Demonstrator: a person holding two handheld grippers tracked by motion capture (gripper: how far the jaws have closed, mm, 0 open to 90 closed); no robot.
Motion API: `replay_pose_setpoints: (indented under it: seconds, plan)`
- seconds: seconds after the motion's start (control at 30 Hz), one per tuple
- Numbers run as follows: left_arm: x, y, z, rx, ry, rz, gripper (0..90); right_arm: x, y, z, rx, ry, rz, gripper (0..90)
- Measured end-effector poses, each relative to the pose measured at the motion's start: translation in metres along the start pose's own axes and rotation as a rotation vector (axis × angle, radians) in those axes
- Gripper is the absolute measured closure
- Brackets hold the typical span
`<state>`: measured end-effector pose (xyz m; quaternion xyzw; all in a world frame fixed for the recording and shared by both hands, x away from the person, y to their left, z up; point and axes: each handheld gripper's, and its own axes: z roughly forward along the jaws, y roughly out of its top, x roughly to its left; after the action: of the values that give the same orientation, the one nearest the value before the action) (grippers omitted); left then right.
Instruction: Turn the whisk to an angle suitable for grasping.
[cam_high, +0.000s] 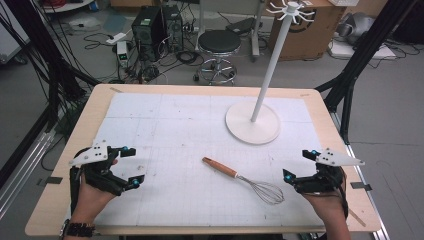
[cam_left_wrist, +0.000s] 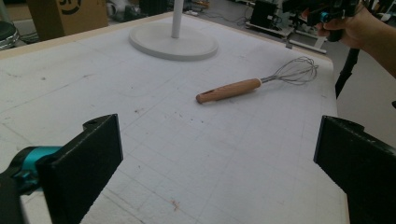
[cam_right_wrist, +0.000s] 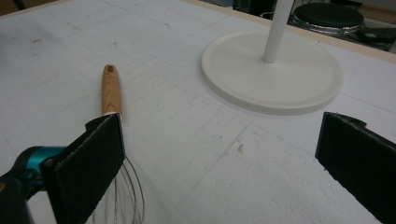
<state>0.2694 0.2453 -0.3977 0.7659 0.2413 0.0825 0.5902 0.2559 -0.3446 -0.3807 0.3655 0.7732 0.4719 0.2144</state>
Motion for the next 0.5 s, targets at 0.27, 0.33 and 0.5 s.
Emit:
replay_pose_setpoints:
  seconds: [0.27, 0.33, 0.5]
  plan:
    - [0.000, 0.002, 0.000, -0.003, 0.000, 0.001, 1.7, 0.007, 0.020, 0.014, 0.020, 0.037, -0.031, 0.3]
    - [-0.001, 0.002, 0.000, -0.003, -0.002, 0.003, 1.7, 0.009, 0.027, 0.019, 0.041, 0.045, -0.042, 0.3]
    - [0.000, 0.002, 0.001, -0.003, -0.008, 0.002, 1.7, 0.015, 0.041, 0.031, 0.089, 0.063, -0.090, 0.3]
